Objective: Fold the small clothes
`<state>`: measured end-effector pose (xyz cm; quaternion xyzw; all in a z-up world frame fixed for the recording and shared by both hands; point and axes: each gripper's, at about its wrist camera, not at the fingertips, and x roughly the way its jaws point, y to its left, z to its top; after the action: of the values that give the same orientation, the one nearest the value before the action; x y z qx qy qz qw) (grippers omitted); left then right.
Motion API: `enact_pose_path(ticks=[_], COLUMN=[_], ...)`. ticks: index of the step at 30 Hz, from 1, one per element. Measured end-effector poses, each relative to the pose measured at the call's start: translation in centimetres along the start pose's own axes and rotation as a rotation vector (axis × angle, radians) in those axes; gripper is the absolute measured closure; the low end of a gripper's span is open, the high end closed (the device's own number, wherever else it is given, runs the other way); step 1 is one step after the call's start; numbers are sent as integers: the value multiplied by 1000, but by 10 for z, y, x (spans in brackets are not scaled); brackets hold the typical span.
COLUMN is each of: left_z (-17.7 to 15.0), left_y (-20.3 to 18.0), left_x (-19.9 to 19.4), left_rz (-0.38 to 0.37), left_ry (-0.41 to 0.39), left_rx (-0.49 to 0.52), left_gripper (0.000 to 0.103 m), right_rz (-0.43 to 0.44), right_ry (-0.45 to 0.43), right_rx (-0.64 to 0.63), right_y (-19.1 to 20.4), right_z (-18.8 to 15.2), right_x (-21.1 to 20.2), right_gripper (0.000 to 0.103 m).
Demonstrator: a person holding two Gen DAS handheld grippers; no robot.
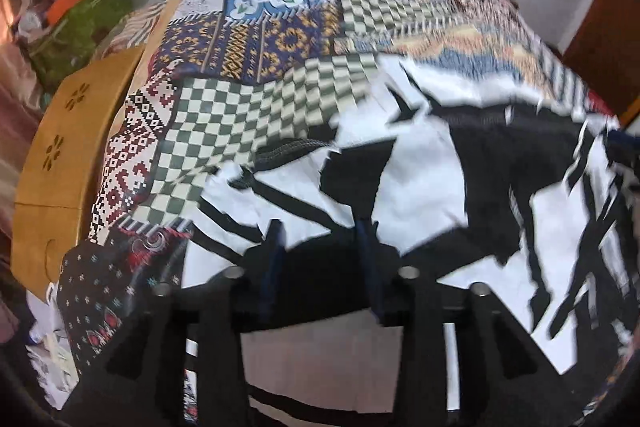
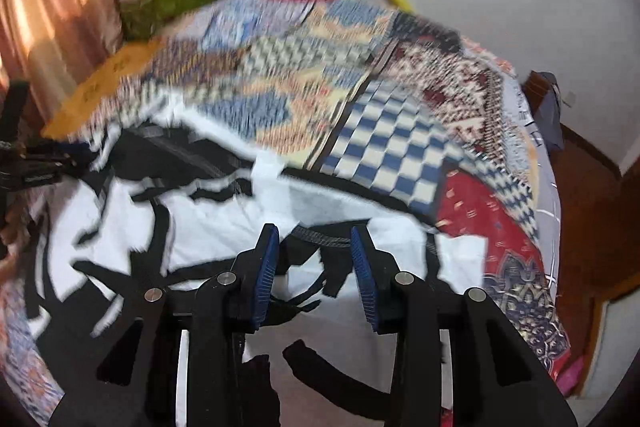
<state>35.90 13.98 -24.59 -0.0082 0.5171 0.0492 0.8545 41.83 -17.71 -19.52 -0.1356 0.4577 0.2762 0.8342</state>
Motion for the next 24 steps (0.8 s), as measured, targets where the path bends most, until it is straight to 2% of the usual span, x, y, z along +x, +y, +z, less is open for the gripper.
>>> enact_pose_path(ticks=[3, 4, 5, 11, 15, 17, 21, 24], left_z=[-5, -4, -3, -8, -13, -13, -8, -3], left_y=[-7, -7, -5, -4, -5, -6, -1, 7], left_x=[2, 4, 4, 6, 8, 8, 1, -13], left_rz=[39, 36, 33, 42, 62, 65, 45, -35], left_ry=[-16, -12, -8, -22, -37, -40, -31, -35], left_rx=[6, -4, -7, -1, -3, 3, -3, -45], left_gripper=[59, 59, 59, 54, 50, 50, 50, 50], right_rz=[-49, -57, -68, -130, -193, -257, -212, -106], right_ry=[23, 18, 24, 8, -52, -68, -100, -129], right_rx=[-43, -45, -50, -101, -12, 30, 124, 146], right_y=[9, 10, 11, 14, -10, -25, -41, -31], right_z=[-5, -5, -3, 1, 12, 16, 14, 5], right_x=[16, 16, 17, 16, 3, -2, -20, -41], right_gripper=[72, 78, 98, 101, 103, 103, 102, 98])
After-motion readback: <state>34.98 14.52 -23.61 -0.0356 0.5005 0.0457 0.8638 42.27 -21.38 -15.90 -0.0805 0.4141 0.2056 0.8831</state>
